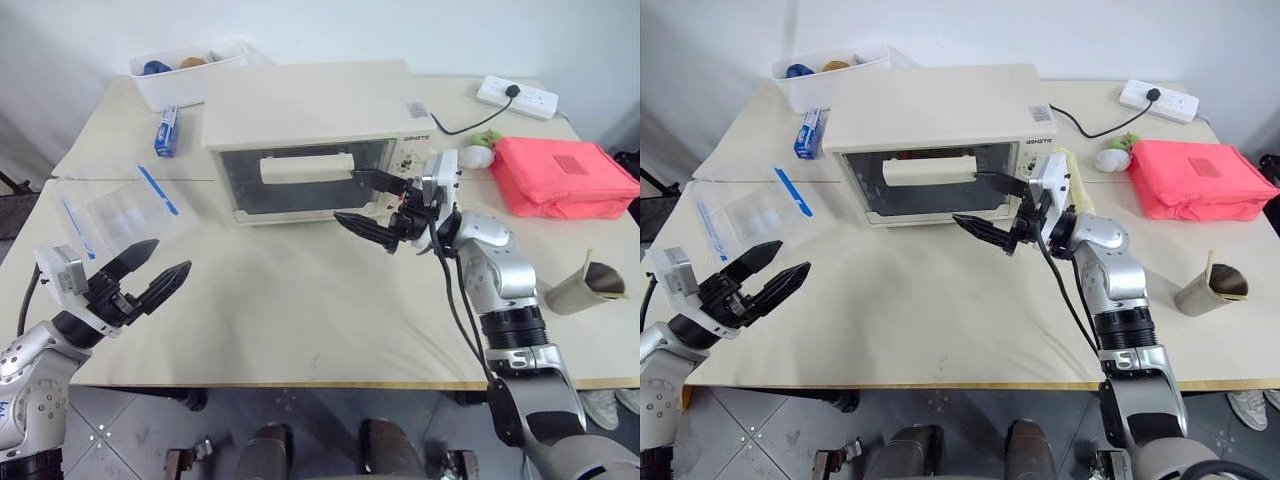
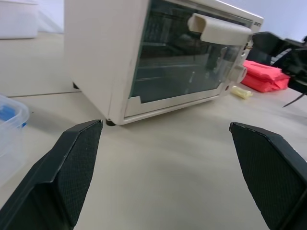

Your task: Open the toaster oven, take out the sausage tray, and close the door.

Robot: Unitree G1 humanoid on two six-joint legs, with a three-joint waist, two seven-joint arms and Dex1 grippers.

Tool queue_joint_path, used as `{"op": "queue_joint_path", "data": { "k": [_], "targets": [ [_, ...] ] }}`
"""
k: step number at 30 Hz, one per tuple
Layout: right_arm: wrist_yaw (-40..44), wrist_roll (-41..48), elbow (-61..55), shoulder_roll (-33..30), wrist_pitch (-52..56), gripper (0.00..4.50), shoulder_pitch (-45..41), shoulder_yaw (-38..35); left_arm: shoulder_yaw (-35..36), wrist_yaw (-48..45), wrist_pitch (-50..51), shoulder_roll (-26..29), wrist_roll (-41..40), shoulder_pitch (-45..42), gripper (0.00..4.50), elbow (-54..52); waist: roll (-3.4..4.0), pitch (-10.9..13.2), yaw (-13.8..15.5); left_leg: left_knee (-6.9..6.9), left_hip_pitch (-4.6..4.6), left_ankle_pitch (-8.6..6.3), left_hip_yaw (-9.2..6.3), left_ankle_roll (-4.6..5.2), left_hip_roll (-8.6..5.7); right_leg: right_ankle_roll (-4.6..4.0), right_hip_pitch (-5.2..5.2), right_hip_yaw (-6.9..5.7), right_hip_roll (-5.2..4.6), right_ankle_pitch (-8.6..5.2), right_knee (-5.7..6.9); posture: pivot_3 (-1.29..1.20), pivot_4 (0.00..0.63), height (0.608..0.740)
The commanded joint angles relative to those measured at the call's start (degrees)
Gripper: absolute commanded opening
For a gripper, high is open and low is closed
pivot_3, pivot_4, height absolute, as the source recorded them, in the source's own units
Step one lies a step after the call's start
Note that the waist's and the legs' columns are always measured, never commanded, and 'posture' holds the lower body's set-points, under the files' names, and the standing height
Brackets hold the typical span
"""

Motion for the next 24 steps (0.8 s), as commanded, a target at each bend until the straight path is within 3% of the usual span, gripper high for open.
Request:
{"op": "queue_joint_path", "data": {
  "k": [1,9,13,24],
  "targets": [
    [0.8,0.3,-3.0,-0.8,0.0,4.5,0.7,-0.1,0.7,0.2,0.0,0.2,-0.6,-0.7,4.49,-0.6,0.0,0.0,0.0,0.01,0.0,0.0,0.0,0.0,0.0,0.0,0.0,0.0,0.0,0.0,0.0,0.0,0.15,0.74],
    [1.0,1.4,-7.1,-2.0,2.7,4.5,3.4,-0.6,0.2,-0.6,0.3,0.4,-0.6,-1.2,4.49,-0.3,0.0,0.0,0.0,0.0,-0.01,-0.01,-0.01,-0.01,0.0,0.0,-0.01,0.0,0.0,0.0,0.0,0.0,0.15,0.74],
    [-1.9,-1.8,-3.9,-3.1,1.8,4.5,2.9,-1.2,0.1,-1.1,0.8,0.4,-0.8,-1.2,4.49,-0.3,0.0,0.0,0.0,0.0,-0.01,-0.02,0.0,0.0,0.0,0.0,-0.01,0.0,0.0,0.0,0.0,0.0,0.15,0.74],
    [-2.5,-4.4,4.3,2.0,-4.1,4.5,-3.8,-0.2,-0.8,-2.3,1.9,0.1,-1.4,-2.1,4.49,0.0,0.01,0.0,0.0,0.01,-0.02,-0.03,0.01,-0.01,0.0,-0.01,-0.03,0.0,0.0,0.0,0.0,0.0,0.15,0.74]
  ]
}}
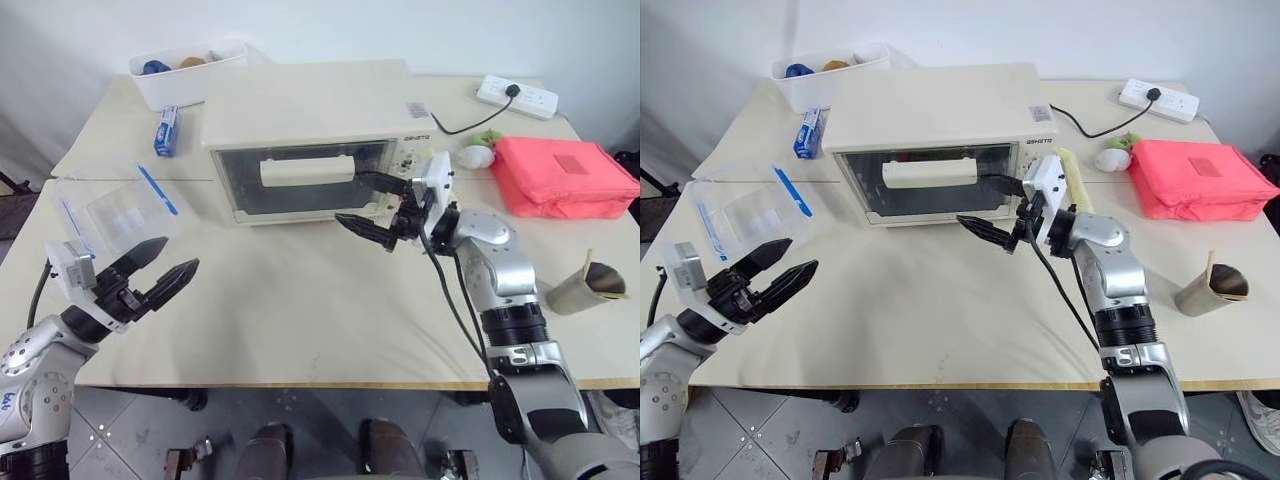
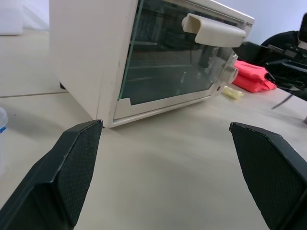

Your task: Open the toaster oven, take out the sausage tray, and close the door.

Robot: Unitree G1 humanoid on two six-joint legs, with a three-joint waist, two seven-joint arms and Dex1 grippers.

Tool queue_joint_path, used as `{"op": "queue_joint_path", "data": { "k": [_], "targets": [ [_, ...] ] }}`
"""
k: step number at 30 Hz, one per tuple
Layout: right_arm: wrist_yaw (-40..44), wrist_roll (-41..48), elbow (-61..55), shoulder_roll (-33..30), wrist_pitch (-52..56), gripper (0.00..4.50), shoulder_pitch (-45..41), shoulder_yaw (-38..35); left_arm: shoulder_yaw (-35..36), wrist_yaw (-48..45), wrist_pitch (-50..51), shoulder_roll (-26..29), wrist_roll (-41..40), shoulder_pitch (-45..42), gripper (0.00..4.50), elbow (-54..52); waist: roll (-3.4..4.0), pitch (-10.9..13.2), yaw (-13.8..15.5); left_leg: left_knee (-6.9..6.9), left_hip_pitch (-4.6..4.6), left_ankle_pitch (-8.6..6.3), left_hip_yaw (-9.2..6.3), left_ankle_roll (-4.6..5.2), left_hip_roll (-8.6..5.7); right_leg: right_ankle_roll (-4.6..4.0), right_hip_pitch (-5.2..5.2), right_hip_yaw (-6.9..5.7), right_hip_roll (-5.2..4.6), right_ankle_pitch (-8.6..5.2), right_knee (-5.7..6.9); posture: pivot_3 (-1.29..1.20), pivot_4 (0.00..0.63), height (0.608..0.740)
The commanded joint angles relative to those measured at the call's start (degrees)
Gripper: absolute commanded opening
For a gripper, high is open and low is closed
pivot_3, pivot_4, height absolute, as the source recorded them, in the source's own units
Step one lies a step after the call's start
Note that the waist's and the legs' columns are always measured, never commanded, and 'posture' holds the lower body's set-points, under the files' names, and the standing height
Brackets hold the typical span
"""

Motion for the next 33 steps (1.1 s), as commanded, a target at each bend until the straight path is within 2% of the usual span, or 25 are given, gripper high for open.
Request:
{"op": "queue_joint_path", "data": {
  "k": [1,5,10,17,20,23,25,32,33],
  "targets": [
    [1.5,1.4,-1.0,1.4,-1.6,4.5,-1.9,0.0,0.8,-0.9,0.2,0.1,-1.5,-0.1,4.49,-0.5,0.0,0.0,0.0,0.0,0.0,0.0,0.0,0.0,0.0,0.0,0.0,0.0,0.0,0.0,0.0,0.0,0.15,0.74],
    [4.3,2.9,-4.4,1.0,0.4,4.5,-0.8,0.7,1.0,-1.3,0.1,0.0,-2.3,-0.2,4.49,-1.2,0.01,0.0,0.0,0.0,0.0,0.0,-0.01,0.0,0.0,0.0,0.0,0.0,0.0,0.0,0.0,0.0,0.15,0.74],
    [8.1,0.8,-7.4,-2.7,-0.8,4.5,2.1,2.8,1.3,-2.2,2.1,0.7,-6.0,-1.3,4.49,-2.9,0.02,0.0,0.0,-0.03,0.0,-0.01,-0.01,-0.01,0.01,0.0,-0.02,-0.01,0.0,0.0,-0.01,0.0,0.15,0.74],
    [11.4,-0.5,-10.3,-4.8,-5.2,4.5,6.0,4.4,3.0,-2.7,7.1,5.5,-10.1,-6.5,4.49,-0.7,0.01,0.0,0.0,0.0,-0.01,-0.02,0.01,0.01,0.0,0.0,-0.01,-0.01,0.01,0.0,-0.02,0.0,0.15,0.74],
    [11.5,-2.6,-10.1,-5.0,-8.8,4.5,6.9,5.3,2.0,-1.4,7.5,6.4,-9.5,-14.1,3.89,4.7,0.04,0.0,0.1,-0.01,-0.01,-0.03,0.01,0.02,0.01,0.0,-0.01,-0.02,0.01,0.0,-0.02,0.0,0.15,0.74],
    [10.1,-3.7,-9.5,-4.0,-11.5,4.5,7.0,5.3,-5.3,-0.8,2.0,4.2,-0.4,-27.2,2.99,16.5,0.01,0.0,0.3,0.12,-0.04,-0.01,0.06,-0.01,0.0,0.0,0.02,-0.15,0.04,0.0,0.06,0.0,0.15,0.74],
    [9.4,-4.1,-9.4,-3.7,-12.1,4.5,7.2,5.3,-9.1,-1.8,0.0,2.6,3.5,-32.1,2.45,22.1,-0.01,0.0,0.2,0.17,-0.06,-0.01,0.27,-0.01,-0.04,0.01,0.08,-0.2,0.03,0.0,0.05,0.0,0.15,0.74],
    [8.0,-4.5,-10.4,-4.0,-12.5,4.5,8.5,5.3,-14.5,-7.9,-3.5,0.2,9.1,-36.7,0.21,29.1,-0.07,0.1,-0.2,0.0,-0.05,-0.07,0.37,-0.01,0.02,0.06,-0.06,-0.52,-0.01,0.03,0.06,0.0,0.15,0.74],
    [7.7,-4.6,-10.6,-4.2,-12.5,4.5,8.8,5.2,-14.5,-7.9,-3.8,-0.1,9.3,-37.0,0.03,29.5,-0.09,0.1,-0.1,0.05,-0.07,-0.07,0.37,0.0,0.01,0.06,-0.04,-0.52,-0.03,0.03,0.06,0.0,0.15,0.74]
  ]
}}
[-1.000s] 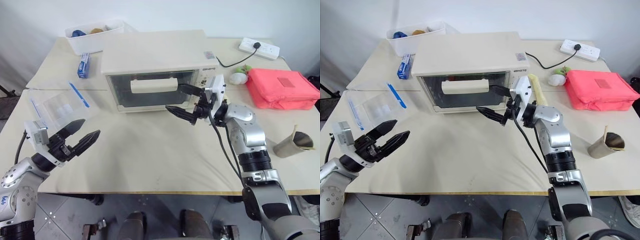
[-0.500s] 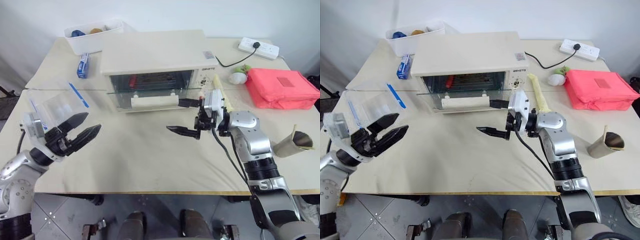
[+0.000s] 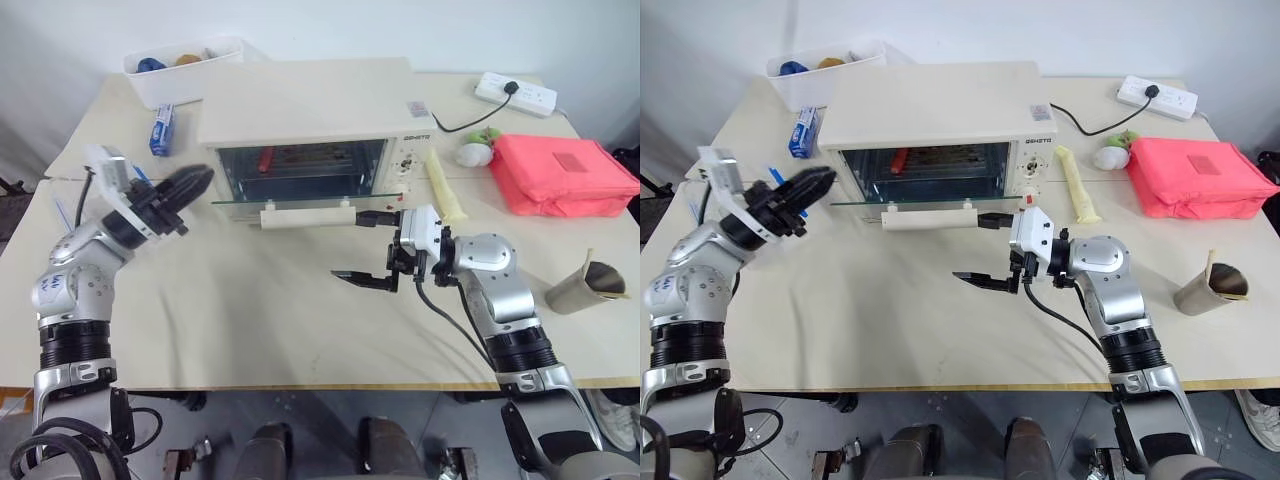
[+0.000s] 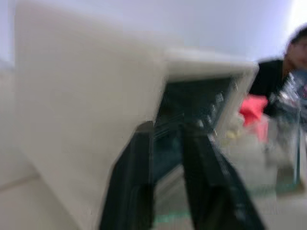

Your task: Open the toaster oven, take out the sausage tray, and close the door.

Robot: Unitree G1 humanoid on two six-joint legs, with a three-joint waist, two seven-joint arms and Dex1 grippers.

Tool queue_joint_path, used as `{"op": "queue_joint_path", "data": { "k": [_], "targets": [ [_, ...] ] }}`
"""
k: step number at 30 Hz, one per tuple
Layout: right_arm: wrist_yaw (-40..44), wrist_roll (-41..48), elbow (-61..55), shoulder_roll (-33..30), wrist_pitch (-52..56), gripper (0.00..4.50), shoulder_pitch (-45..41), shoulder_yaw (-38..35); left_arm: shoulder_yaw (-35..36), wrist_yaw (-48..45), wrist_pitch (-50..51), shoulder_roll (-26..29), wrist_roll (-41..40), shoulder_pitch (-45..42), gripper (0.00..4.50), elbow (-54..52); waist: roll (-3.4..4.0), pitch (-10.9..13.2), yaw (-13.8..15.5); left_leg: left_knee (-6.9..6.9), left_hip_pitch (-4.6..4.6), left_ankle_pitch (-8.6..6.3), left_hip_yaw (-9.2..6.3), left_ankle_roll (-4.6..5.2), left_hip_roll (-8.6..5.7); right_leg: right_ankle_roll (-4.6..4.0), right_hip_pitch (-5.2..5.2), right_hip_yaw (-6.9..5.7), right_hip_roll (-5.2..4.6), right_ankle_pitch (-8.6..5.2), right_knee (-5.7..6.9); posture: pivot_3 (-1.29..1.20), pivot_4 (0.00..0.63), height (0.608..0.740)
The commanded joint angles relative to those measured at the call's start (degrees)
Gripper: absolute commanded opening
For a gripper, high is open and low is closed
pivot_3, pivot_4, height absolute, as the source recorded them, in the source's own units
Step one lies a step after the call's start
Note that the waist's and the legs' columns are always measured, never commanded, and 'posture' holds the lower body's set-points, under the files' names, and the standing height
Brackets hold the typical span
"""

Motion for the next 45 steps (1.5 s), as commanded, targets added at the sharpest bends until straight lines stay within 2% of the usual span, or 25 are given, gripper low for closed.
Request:
{"op": "queue_joint_path", "data": {
  "k": [1,10,15,19,22,25,28,32,34,38,45],
  "targets": [
    [-0.7,0.4,-3.3,-0.5,-1.3,4.5,0.6,-0.4,-0.3,-1.9,-1.7,-0.6,1.1,-2.0,0.03,0.1,-0.02,0.0,0.1,0.07,-0.03,0.0,0.0,0.0,0.0,0.0,0.01,0.0,-0.01,0.0,0.0,0.0,0.15,0.74],
    [-5.5,-0.6,-7.0,-3.1,-1.7,4.5,6.3,-2.4,-3.6,-7.4,-2.7,-0.7,4.0,-0.3,0.03,-0.5,-0.03,0.0,0.3,0.15,-0.01,0.0,0.04,0.0,-0.01,0.0,0.05,0.02,-0.03,0.0,0.03,0.0,0.15,0.74],
    [-7.2,-1.5,-11.1,-8.3,-1.2,4.5,15.9,-5.0,-4.7,-8.5,-4.6,-1.2,6.1,0.9,0.03,-0.4,-0.05,0.0,0.7,0.16,-0.02,-0.02,0.04,0.04,-0.03,0.0,0.09,0.01,-0.06,0.0,0.01,0.0,0.15,0.74],
    [-10.0,-1.5,-14.0,-13.1,-2.3,4.5,28.2,-12.2,-6.6,-9.6,-6.9,-0.8,9.1,4.0,0.03,-1.5,-0.05,0.0,1.7,0.18,-0.02,-0.02,0.12,0.05,-0.02,0.0,0.09,0.02,-0.06,0.0,0.0,0.0,0.15,0.74],
    [-13.0,-1.1,-17.6,-15.2,-0.3,4.5,32.2,-16.0,-6.3,-8.5,-7.6,-1.4,9.5,7.0,0.03,-3.9,-0.04,0.0,1.6,0.16,0.06,-0.06,0.38,0.12,-0.02,0.0,0.09,0.17,-0.08,0.0,-0.04,0.0,0.15,0.74],
    [-15.7,-2.1,-19.9,-15.9,1.7,4.5,30.8,-16.1,-6.8,-8.4,-9.3,-1.0,11.2,9.6,0.03,-5.9,-0.08,0.1,1.4,0.23,0.15,-0.06,0.65,0.14,0.11,-0.12,0.08,0.2,-0.07,0.07,-0.08,0.0,0.15,0.74],
    [-18.8,-3.2,-22.5,-15.4,5.9,4.5,24.1,-13.6,-7.4,-8.2,-8.6,-0.8,11.6,12.6,0.03,-8.8,-0.07,0.1,1.4,0.28,0.21,-0.03,0.7,0.11,0.23,-0.21,0.08,0.22,0.0,0.13,-0.03,0.0,0.15,0.74],
    [-26.3,-12.2,-23.9,-13.0,15.3,4.5,14.2,-5.7,-6.6,-8.0,-8.0,-1.8,9.7,16.4,0.03,-12.7,-0.07,0.1,1.7,0.26,0.21,-0.04,0.74,0.12,0.26,-0.22,0.02,0.27,0.0,0.13,-0.03,0.0,0.15,0.74],
    [-27.0,-15.7,-20.7,-10.4,13.6,4.5,8.6,-0.8,-5.3,-7.5,-7.2,-2.0,8.4,18.1,0.03,-14.6,-0.07,0.1,1.9,0.2,0.19,-0.05,0.67,0.12,0.25,-0.22,-0.02,0.23,0.0,0.13,-0.03,0.0,0.15,0.74],
    [-32.2,-25.1,-8.9,-3.8,5.9,4.5,-2.4,7.6,-2.2,-5.8,-5.6,-1.6,6.4,22.0,0.87,-18.0,-0.08,0.1,1.4,0.19,0.13,-0.08,0.68,0.12,0.23,-0.21,-0.06,0.2,-0.02,0.14,-0.1,0.0,0.15,0.74],
    [-48.2,-41.4,13.8,5.7,-3.3,4.5,-15.3,17.5,3.6,-3.3,-5.4,-1.3,4.0,28.5,3.07,-23.3,-0.08,0.1,0.1,0.16,0.14,-0.08,0.55,0.11,0.22,-0.21,-0.06,0.16,-0.02,0.14,-0.03,0.0,0.15,0.74]
  ]
}}
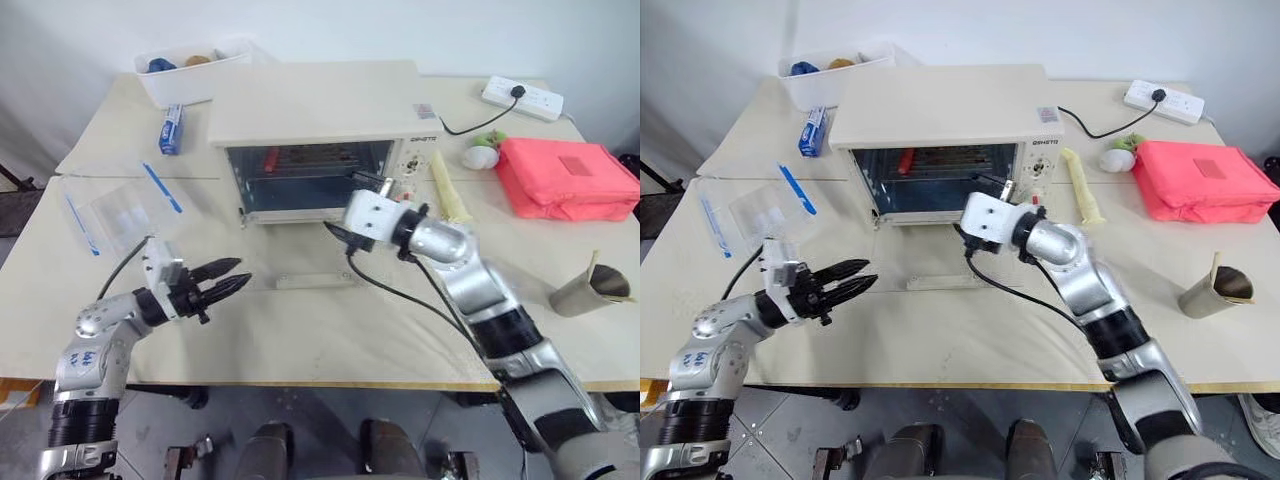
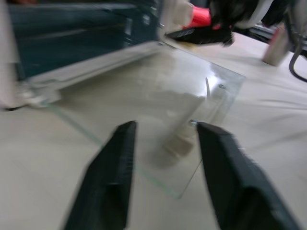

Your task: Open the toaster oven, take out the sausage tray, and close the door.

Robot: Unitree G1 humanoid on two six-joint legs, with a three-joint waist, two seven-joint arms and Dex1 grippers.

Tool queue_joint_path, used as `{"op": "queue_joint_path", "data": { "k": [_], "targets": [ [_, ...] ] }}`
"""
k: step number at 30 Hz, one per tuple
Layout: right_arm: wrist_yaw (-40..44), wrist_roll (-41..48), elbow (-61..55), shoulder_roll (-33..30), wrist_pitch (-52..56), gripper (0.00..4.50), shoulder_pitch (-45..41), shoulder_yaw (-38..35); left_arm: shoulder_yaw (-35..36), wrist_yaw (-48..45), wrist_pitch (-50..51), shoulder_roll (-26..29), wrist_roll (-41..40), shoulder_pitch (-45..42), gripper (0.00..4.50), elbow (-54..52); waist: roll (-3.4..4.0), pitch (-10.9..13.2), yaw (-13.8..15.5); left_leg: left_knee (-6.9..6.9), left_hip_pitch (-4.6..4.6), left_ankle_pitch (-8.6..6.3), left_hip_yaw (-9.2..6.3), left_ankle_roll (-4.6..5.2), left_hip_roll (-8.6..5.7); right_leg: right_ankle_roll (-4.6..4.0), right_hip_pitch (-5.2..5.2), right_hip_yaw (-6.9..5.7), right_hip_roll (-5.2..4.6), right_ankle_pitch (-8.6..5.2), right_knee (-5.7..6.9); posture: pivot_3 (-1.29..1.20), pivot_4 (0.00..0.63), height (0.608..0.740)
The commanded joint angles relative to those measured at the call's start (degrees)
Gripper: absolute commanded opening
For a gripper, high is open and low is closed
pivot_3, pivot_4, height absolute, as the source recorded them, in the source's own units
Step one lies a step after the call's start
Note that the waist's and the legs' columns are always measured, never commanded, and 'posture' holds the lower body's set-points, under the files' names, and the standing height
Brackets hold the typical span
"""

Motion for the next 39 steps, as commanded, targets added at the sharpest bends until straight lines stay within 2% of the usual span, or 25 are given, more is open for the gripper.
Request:
{"op": "queue_joint_path", "data": {
  "k": [1,4,5,9,14,17,19,28,35,39],
  "targets": [
    [-9.2,-7.7,10.3,4.5,-3.7,4.5,-6.1,4.1,3.0,1.2,-0.3,0.3,-2.2,2.9,3.4,-4.9,0.0,0.0,-0.4,-0.01,0.0,0.0,0.0,-0.01,0.01,0.0,-0.01,0.0,0.0,0.0,0.01,0.0,0.15,0.74],
    [-17.1,-12.5,20.4,8.2,-5.1,4.5,-12.0,6.3,5.6,2.4,-0.1,-0.2,-4.0,6.7,4.33,-8.1,0.0,0.0,-1.0,-0.03,0.0,0.02,-0.01,-0.03,0.02,0.0,-0.04,-0.01,0.01,0.0,0.04,0.0,0.15,0.74],
    [-19.6,-14.5,24.0,9.1,-5.2,4.5,-14.2,7.6,6.9,3.0,0.2,-0.4,-5.0,8.1,4.49,-9.3,0.0,0.0,-1.5,-0.03,0.0,0.02,-0.03,-0.03,0.04,0.0,-0.05,-0.01,0.02,0.0,0.06,0.0,0.15,0.74],
    [-27.0,-18.4,33.7,11.6,-7.2,4.5,-19.5,9.7,9.1,5.3,0.0,-1.5,-7.0,10.4,4.49,-12.0,0.01,0.0,-1.8,-0.08,0.02,0.01,-0.38,-0.07,0.06,-0.01,-0.11,0.02,0.03,0.0,0.1,0.0,0.15,0.74],
    [-30.0,-19.7,43.2,15.1,-6.2,4.5,-24.1,10.4,8.8,6.5,0.4,-2.3,-8.1,10.6,4.49,-13.0,0.03,0.0,-1.9,-0.06,0.02,0.01,-0.42,-0.07,0.04,-0.01,-0.09,0.03,0.03,0.0,0.1,0.0,0.15,0.74],
    [-31.3,-20.2,46.8,16.5,-5.8,3.89,-25.8,10.7,8.0,7.0,0.5,-2.4,-8.3,8.9,4.5,-12.9,0.03,0.0,-1.9,-0.06,0.02,0.01,-0.43,-0.07,0.04,-0.01,-0.1,0.03,0.04,0.0,0.11,0.0,0.15,0.74],
    [-32.3,-20.5,49.0,17.0,-5.0,3.27,-27.0,10.8,7.6,7.2,0.7,-2.3,-8.7,6.9,4.5,-12.4,0.03,0.0,-1.9,-0.06,0.02,0.01,-0.43,-0.07,0.04,-0.01,-0.09,0.03,0.04,0.0,0.12,0.0,0.15,0.74],
    [-33.9,-20.5,52.6,17.5,-4.8,0.05,-29.8,10.4,4.8,5.6,0.8,-1.0,-7.3,-1.1,4.5,-7.0,0.04,0.0,-2.5,-0.1,0.02,0.02,-0.4,-0.08,0.04,-0.02,-0.12,0.02,0.07,0.0,0.14,0.0,0.15,0.74],
    [-33.6,-20.6,50.1,17.2,-7.2,0.02,-30.1,10.3,1.7,5.4,-1.1,-0.6,-3.8,-15.6,4.5,4.7,0.03,0.0,-3.0,-0.05,-0.06,0.04,-0.38,-0.14,0.03,-0.01,-0.09,-0.12,0.1,0.0,0.17,0.0,0.15,0.74],
    [-33.4,-21.0,48.8,17.0,-8.4,0.02,-30.1,10.6,1.4,4.6,-2.5,-0.7,-2.7,-21.1,4.5,9.8,0.03,0.0,-3.7,-0.21,-0.05,0.03,-0.36,-0.15,0.04,-0.01,-0.16,-0.16,0.1,0.01,0.17,0.0,0.15,0.74]
  ]
}}
